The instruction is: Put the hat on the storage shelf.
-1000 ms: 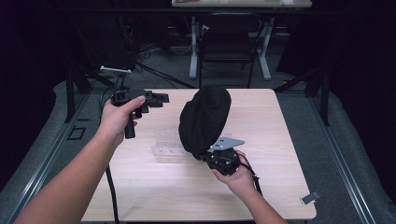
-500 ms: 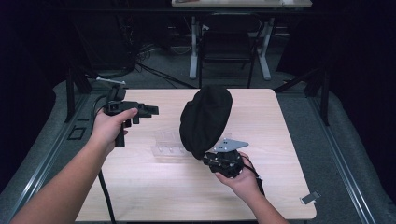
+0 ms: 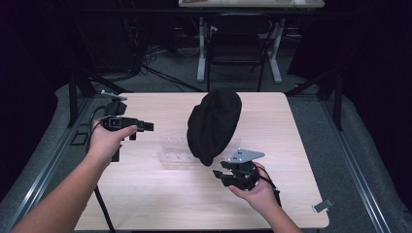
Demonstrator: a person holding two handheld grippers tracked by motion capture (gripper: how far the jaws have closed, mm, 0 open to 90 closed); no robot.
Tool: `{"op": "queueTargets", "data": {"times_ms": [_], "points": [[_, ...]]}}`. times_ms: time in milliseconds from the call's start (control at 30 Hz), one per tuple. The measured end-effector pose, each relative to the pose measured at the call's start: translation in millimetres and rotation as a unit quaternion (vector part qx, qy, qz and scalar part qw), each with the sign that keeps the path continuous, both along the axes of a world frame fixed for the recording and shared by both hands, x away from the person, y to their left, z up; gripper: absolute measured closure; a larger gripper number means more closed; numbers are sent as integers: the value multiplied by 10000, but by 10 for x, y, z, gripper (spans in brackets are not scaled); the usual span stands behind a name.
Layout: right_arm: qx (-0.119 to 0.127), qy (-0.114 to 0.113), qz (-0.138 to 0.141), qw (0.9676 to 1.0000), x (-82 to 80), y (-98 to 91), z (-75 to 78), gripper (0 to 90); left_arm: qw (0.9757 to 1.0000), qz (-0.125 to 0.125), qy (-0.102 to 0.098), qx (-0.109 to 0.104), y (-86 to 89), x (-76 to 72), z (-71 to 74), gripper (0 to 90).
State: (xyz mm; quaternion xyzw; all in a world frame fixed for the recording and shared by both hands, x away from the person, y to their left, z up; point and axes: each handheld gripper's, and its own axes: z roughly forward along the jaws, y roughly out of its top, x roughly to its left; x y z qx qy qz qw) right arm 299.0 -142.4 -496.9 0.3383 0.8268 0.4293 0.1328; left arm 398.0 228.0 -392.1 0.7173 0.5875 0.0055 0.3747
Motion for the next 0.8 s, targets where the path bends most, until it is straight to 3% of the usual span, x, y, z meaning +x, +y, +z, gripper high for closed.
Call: {"op": "queueTargets", "data": {"times_ms": [267,567,800], "points": [[-176,-60,-38,9998,-72,-113,-29,490,9995,16,-116,297,88,-76,-122,498],[-409,-52,-175,9990,-140,-274,-122,467,9983,63,-418,411,215,-188,-319,456],[-474,-124,-276,9984,-190,-382,-191,433,9967,31,-555,586,289,-322,-555,440]]}}
